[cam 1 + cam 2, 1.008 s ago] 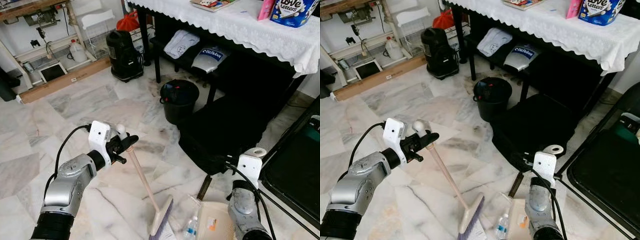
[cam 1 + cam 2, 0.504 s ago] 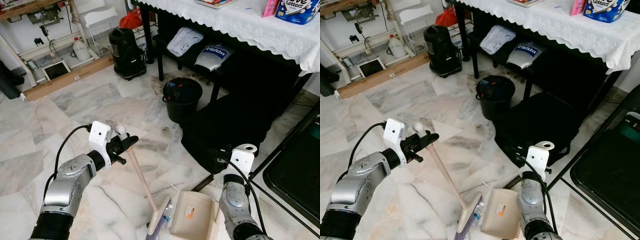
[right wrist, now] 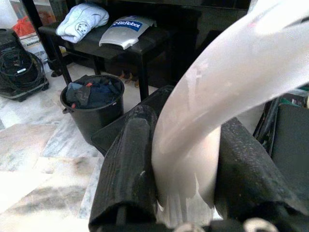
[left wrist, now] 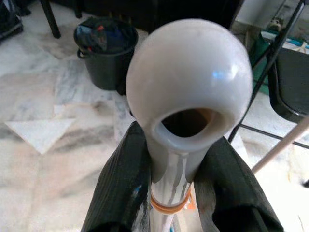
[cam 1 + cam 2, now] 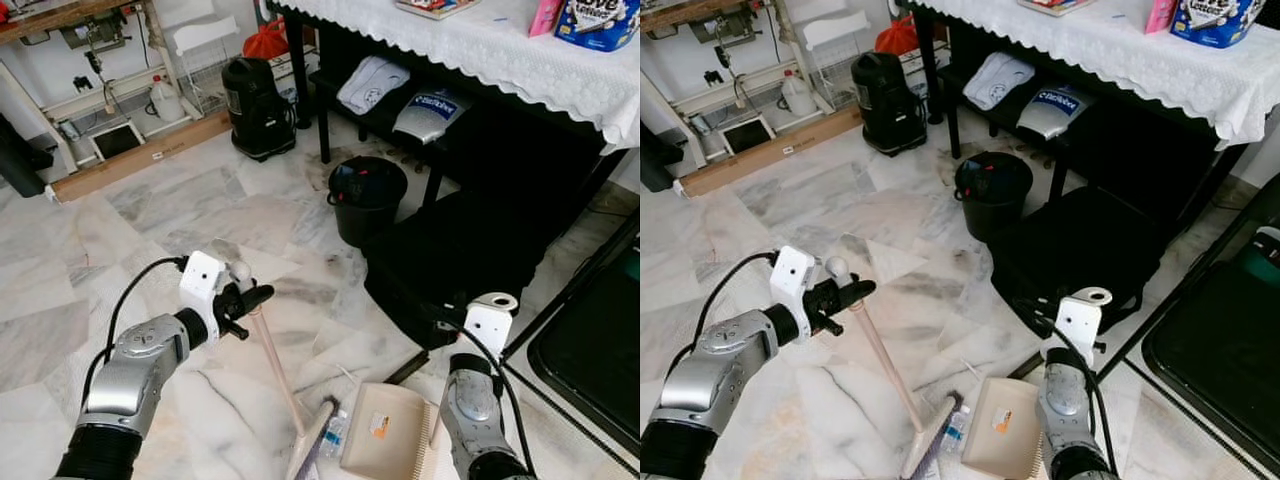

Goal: Sweep floor

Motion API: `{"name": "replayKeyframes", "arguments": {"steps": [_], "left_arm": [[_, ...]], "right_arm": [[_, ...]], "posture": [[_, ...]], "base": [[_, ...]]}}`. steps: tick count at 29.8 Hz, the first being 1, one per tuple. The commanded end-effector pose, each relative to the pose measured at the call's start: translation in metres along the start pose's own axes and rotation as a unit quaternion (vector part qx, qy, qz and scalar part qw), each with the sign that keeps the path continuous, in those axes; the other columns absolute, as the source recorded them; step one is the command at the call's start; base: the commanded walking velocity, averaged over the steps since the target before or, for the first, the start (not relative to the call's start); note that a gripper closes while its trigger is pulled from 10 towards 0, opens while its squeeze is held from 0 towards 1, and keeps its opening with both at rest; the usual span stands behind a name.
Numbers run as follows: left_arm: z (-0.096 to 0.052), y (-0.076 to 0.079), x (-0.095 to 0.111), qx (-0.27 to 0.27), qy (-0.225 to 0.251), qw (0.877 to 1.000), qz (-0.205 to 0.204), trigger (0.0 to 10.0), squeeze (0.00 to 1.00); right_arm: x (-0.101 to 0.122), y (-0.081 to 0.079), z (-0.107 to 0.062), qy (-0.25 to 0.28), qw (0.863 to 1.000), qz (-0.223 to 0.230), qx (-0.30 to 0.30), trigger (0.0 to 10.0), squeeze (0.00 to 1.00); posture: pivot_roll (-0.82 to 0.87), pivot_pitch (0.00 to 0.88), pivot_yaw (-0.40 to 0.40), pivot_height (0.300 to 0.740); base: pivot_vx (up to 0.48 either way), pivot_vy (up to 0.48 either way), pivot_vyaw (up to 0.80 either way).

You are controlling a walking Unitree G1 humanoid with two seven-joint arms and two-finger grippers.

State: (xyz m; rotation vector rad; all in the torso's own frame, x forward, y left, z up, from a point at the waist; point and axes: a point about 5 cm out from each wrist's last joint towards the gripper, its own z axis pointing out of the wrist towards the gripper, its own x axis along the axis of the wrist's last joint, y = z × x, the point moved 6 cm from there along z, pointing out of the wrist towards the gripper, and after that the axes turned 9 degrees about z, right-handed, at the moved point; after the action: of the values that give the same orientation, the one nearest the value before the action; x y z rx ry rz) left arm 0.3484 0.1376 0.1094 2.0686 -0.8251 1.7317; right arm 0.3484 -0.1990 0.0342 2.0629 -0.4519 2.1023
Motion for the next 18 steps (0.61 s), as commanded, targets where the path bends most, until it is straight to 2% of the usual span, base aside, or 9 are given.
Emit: {"name": "replayKeyframes", "arguments": {"steps": [1,11,18], "left_arm": [[-0.003,0.014,-0.023,-0.029,-0.051,0.998,-0.014,10.0,0.00],[0.002,0.018,-0.013,-0.048,-0.045,0.996,-0.066,10.0,0.00],[0.009,0.019,0.011,-0.051,0.004,0.991,-0.122,10.0,0.00]], "right_arm": [[-0.032,0.000,-0.017,-0.067,0.998,0.013,-0.009,10.0,0.00],[-0.029,0.000,-0.015,-0.062,0.998,0.016,-0.009,10.0,0.00],[-0.028,-0.001,-0.014,-0.061,0.998,0.021,-0.008,10.0,0.00]], "posture": [[0.02,0.124,0.137,0.740],[0.02,0.119,0.136,0.740],[0.02,0.122,0.136,0.740]], "base": [[0.000,0.000,0.00],[0.000,0.000,0.00],[0.000,0.000,0.00]]}}
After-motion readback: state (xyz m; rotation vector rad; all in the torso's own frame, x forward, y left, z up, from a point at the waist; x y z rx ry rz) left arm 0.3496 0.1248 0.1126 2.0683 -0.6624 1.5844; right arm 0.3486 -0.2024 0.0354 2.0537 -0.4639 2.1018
